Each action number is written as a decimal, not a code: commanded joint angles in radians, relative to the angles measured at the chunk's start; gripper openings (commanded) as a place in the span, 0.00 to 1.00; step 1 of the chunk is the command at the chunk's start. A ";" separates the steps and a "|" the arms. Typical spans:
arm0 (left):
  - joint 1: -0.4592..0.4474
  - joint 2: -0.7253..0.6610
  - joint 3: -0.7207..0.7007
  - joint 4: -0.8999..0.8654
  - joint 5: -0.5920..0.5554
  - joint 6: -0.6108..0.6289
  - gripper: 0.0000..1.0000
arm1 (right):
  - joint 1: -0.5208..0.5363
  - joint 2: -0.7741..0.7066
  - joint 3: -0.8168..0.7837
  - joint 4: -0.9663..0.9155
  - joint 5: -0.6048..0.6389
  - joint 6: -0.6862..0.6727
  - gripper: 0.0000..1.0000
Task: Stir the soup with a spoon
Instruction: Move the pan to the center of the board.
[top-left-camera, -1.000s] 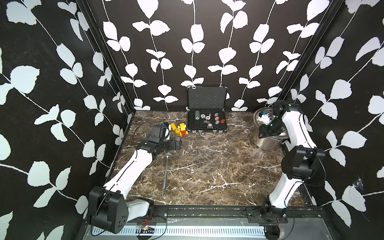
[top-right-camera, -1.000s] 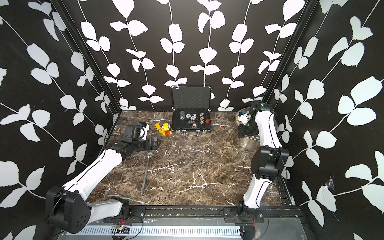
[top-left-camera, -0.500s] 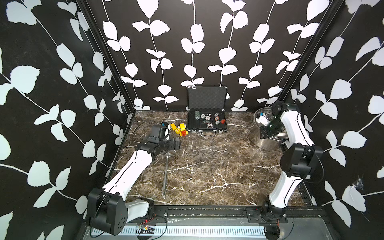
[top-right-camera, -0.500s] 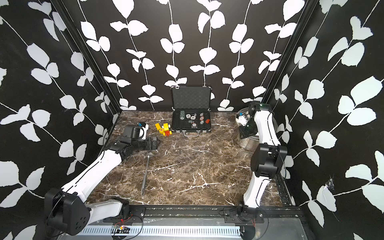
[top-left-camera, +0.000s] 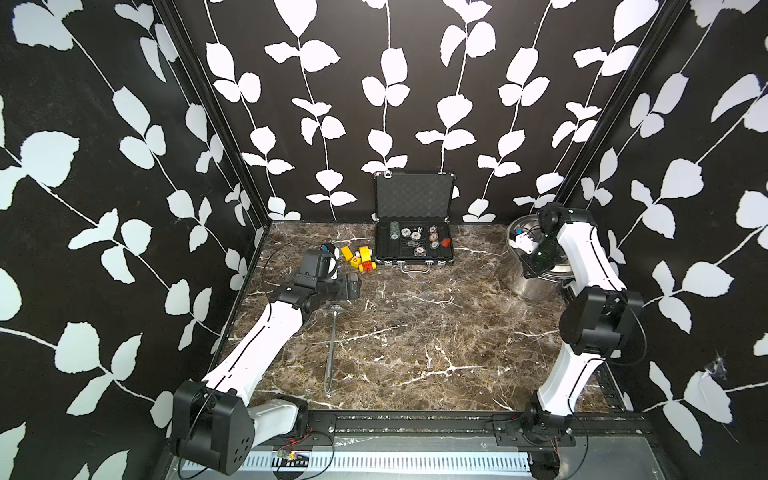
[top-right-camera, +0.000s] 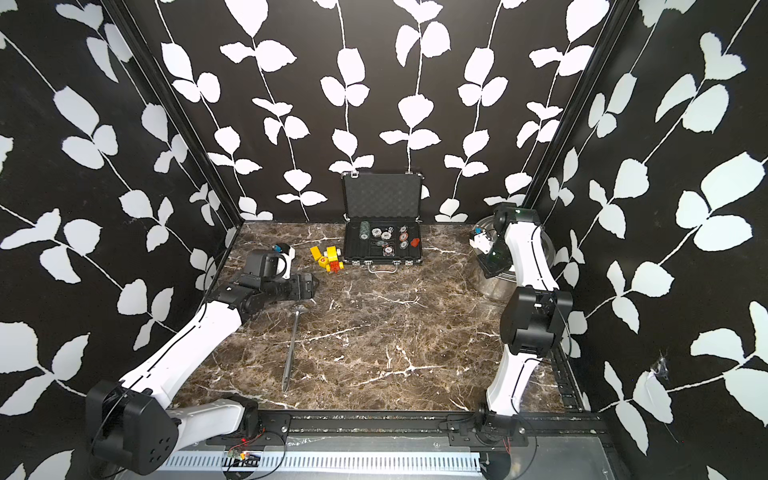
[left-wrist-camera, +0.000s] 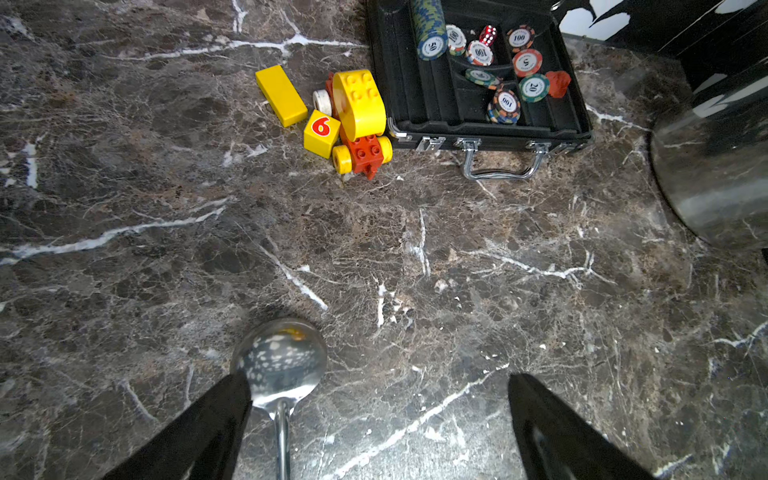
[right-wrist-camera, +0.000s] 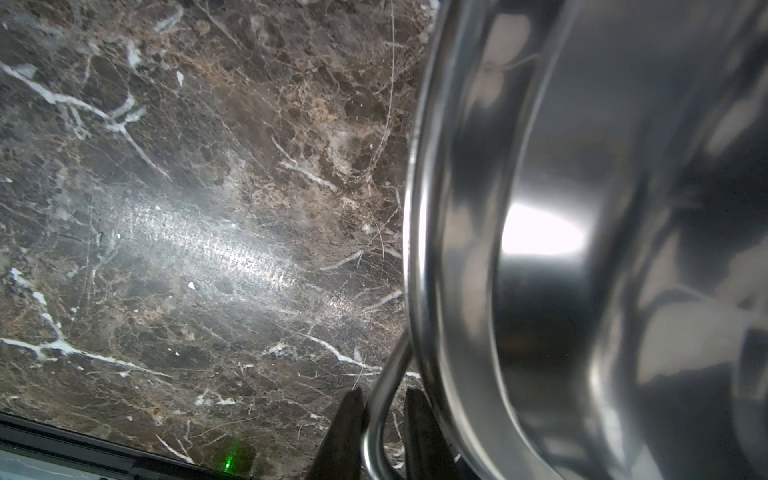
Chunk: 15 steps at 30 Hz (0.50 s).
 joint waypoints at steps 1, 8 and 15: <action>-0.003 -0.029 -0.009 -0.006 -0.018 0.014 0.99 | 0.004 -0.019 -0.017 -0.042 0.016 0.006 0.16; -0.002 -0.035 -0.001 -0.005 -0.030 0.015 0.99 | 0.041 -0.051 -0.012 -0.032 -0.002 -0.011 0.03; -0.002 -0.049 0.003 -0.022 -0.050 0.031 0.99 | 0.118 -0.110 -0.019 -0.054 -0.039 0.025 0.00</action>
